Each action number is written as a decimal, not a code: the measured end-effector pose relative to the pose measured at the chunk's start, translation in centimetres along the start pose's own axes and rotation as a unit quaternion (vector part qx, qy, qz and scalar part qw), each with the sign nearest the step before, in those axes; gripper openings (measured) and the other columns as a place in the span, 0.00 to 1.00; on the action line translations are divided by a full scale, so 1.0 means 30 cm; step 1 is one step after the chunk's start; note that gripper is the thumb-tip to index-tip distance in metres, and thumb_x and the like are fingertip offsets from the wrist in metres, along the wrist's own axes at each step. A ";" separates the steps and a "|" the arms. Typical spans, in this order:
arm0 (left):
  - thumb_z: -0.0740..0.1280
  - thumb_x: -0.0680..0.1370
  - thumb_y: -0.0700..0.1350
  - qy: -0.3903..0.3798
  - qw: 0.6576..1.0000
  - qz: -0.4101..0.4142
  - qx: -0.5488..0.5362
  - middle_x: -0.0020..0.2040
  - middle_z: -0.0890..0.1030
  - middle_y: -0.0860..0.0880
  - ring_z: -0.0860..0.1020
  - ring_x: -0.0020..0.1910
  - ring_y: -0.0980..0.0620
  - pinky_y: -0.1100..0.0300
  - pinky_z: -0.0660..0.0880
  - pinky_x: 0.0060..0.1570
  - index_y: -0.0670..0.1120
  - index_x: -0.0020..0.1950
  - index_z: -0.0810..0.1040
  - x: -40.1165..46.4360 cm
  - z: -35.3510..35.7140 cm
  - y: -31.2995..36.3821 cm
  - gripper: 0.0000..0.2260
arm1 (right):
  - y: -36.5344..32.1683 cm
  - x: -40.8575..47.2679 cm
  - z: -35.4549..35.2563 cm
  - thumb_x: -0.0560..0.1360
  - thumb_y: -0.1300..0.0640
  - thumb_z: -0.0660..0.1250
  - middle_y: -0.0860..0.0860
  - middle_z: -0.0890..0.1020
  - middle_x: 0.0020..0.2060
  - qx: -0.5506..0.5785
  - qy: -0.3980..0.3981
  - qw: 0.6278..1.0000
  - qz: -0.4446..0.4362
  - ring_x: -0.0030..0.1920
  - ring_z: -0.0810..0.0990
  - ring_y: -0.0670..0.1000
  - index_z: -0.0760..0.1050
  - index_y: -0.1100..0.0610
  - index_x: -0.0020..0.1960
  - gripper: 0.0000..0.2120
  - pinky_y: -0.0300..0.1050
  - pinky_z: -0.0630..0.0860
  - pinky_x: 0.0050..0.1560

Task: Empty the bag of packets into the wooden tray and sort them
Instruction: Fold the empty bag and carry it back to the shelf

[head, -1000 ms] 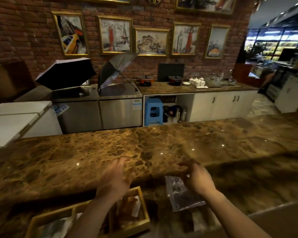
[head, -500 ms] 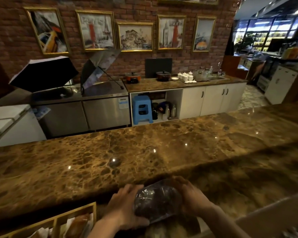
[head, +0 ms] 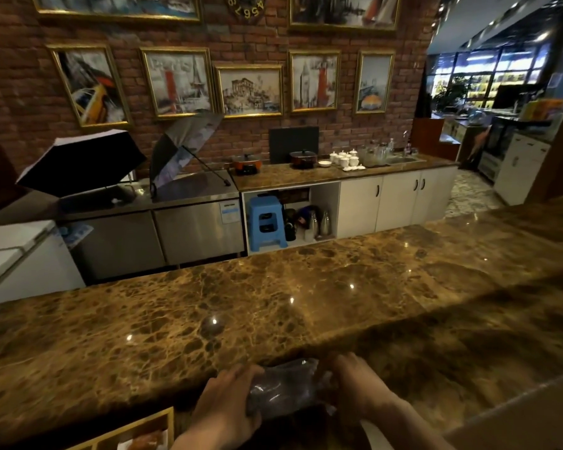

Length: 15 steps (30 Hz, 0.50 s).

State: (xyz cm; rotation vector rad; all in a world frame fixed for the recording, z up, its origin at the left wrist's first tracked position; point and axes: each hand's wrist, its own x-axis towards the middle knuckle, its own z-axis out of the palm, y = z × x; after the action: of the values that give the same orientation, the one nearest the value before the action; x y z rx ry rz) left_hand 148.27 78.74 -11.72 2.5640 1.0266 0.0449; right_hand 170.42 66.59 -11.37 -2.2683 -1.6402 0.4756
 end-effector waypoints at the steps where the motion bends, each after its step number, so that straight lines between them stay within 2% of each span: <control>1: 0.69 0.71 0.55 0.015 1.000 -0.005 -0.003 0.71 0.70 0.58 0.70 0.69 0.53 0.59 0.65 0.71 0.63 0.70 0.65 0.004 -0.022 0.000 0.28 | -0.014 0.003 -0.022 0.69 0.50 0.77 0.39 0.77 0.49 0.007 0.010 1.000 0.008 0.53 0.80 0.44 0.71 0.35 0.40 0.15 0.36 0.75 0.53; 3: 0.69 0.72 0.53 0.049 0.999 -0.019 -0.005 0.69 0.72 0.56 0.72 0.67 0.50 0.56 0.69 0.68 0.63 0.69 0.66 0.016 -0.078 0.002 0.27 | -0.048 0.013 -0.075 0.69 0.50 0.77 0.39 0.77 0.50 0.023 0.035 0.999 0.008 0.53 0.79 0.43 0.72 0.36 0.42 0.15 0.38 0.77 0.55; 5: 0.70 0.73 0.53 0.080 0.996 -0.022 -0.010 0.69 0.73 0.56 0.73 0.67 0.49 0.54 0.72 0.66 0.63 0.70 0.66 0.029 -0.145 0.008 0.28 | -0.092 0.026 -0.140 0.71 0.50 0.77 0.41 0.79 0.54 0.024 0.071 0.997 -0.001 0.54 0.78 0.42 0.78 0.39 0.49 0.12 0.40 0.78 0.55; 7: 0.72 0.73 0.54 0.098 0.994 -0.025 -0.029 0.67 0.73 0.55 0.73 0.67 0.49 0.53 0.73 0.65 0.64 0.72 0.65 0.037 -0.222 0.025 0.29 | -0.134 0.049 -0.208 0.74 0.49 0.74 0.42 0.79 0.59 0.012 0.105 0.994 -0.011 0.56 0.78 0.43 0.79 0.41 0.56 0.12 0.43 0.79 0.57; 11: 0.72 0.73 0.57 0.147 0.987 -0.007 -0.061 0.64 0.75 0.56 0.74 0.65 0.50 0.49 0.75 0.63 0.64 0.70 0.64 0.034 -0.363 0.073 0.29 | -0.212 0.081 -0.333 0.76 0.48 0.72 0.43 0.80 0.59 0.002 0.168 0.985 -0.027 0.58 0.78 0.46 0.78 0.41 0.57 0.10 0.50 0.79 0.59; 15: 0.73 0.68 0.66 0.177 0.981 0.005 -0.076 0.69 0.71 0.57 0.74 0.67 0.48 0.48 0.74 0.65 0.64 0.73 0.61 0.029 -0.458 0.116 0.37 | -0.287 0.088 -0.441 0.76 0.46 0.71 0.44 0.80 0.58 -0.005 0.225 0.974 -0.037 0.56 0.79 0.47 0.79 0.42 0.56 0.10 0.51 0.80 0.57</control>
State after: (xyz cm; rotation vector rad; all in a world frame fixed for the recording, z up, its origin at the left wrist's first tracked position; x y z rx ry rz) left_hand 148.92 81.60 2.17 2.4716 1.0842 0.5793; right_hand 169.61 71.06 3.96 -2.1089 -1.4831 -0.0671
